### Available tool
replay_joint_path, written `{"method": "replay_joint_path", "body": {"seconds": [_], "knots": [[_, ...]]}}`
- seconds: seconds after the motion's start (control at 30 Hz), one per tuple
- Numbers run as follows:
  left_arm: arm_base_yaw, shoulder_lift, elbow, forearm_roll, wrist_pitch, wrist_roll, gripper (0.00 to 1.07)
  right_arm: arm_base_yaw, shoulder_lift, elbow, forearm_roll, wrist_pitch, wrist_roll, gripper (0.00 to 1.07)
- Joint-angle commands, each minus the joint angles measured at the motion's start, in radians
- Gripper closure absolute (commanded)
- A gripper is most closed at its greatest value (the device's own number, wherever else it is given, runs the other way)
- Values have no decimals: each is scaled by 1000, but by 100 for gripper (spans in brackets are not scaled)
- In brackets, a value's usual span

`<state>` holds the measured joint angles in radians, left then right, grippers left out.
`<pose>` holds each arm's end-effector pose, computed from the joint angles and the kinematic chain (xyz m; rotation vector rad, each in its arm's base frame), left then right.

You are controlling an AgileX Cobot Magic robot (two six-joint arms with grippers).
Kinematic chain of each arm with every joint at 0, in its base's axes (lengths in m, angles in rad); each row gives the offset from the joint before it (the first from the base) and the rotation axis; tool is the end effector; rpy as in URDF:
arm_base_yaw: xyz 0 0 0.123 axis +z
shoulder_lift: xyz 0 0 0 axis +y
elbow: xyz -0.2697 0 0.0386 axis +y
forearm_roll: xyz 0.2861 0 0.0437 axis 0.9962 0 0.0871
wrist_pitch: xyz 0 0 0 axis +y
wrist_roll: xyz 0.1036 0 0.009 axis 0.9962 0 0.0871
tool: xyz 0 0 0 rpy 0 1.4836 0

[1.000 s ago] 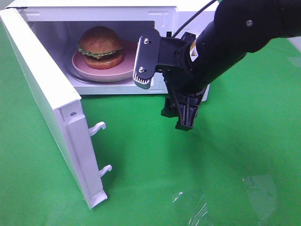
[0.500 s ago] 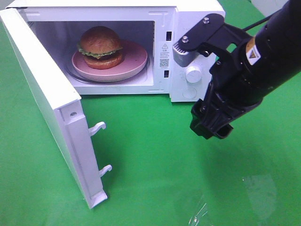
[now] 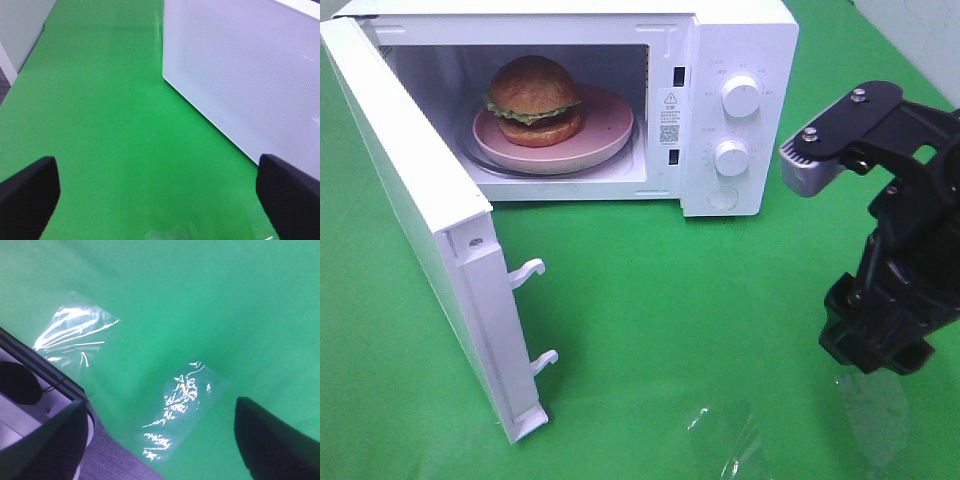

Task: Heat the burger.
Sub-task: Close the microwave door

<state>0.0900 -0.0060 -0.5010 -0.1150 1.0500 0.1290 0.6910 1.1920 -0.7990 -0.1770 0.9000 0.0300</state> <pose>0.0527 -0.0056 0.2918 0.0444 2.0208 0.0015 0.2053 0.1512 0.2227 -1.0000 2.5569 -0.0260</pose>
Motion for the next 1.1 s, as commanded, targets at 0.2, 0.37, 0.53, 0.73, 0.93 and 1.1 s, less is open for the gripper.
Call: {"method": "replay_joint_path", "body": {"seconds": [0.2,0.37,0.53,0.73,0.93,1.1], "knots": [[4,-23,4,-4,-10,2,7,3,-162,69,-4,58,81,31],[4,-23,4,-4,-10,2,7,-96,-275,123,-2,85,102,31],[4,-23,4,-4,-10,2,7,-187,-328,151,-3,99,102,31],[4,-23,4,-4,-10,2,7,-363,-493,207,8,97,104,31],[4,-23,4,-4,-10,2,7,-484,-652,258,64,93,104,31],[4,-23,4,-4,-10,2,7,-561,-792,284,82,102,99,31]]}}
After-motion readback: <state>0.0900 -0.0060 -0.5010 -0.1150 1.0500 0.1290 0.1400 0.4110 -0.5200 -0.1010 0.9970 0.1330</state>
